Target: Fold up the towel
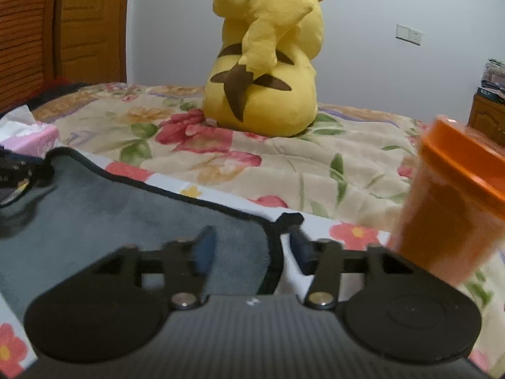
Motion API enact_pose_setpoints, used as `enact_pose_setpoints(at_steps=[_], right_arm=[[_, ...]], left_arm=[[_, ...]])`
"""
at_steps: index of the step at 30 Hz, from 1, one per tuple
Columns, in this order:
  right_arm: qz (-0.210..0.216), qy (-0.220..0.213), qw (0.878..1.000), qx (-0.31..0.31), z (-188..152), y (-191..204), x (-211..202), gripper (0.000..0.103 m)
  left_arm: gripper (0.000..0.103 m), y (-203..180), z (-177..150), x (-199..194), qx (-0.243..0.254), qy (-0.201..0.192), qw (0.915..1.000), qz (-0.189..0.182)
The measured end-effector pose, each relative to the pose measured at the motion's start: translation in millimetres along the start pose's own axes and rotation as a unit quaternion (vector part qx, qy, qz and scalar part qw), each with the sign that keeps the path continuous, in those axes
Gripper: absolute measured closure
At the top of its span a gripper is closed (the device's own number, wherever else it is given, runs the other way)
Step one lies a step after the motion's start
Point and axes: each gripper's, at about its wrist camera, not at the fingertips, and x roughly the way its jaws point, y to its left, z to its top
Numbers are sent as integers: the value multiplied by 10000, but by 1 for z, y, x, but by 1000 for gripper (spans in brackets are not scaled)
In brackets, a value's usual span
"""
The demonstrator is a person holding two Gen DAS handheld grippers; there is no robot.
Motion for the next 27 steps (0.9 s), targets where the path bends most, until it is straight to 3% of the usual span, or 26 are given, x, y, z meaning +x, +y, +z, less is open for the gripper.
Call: enact_pose_setpoints(at_steps=[11,27], right_arm=[[72,77,9999,64,4,8,-49,47],[123,17,9996,254,6,22,-124,46]], left_arm=[[57,-18,-9,-53,183,167,9996,-152],[56,-38,4,-137,386,-82,9989,-259]])
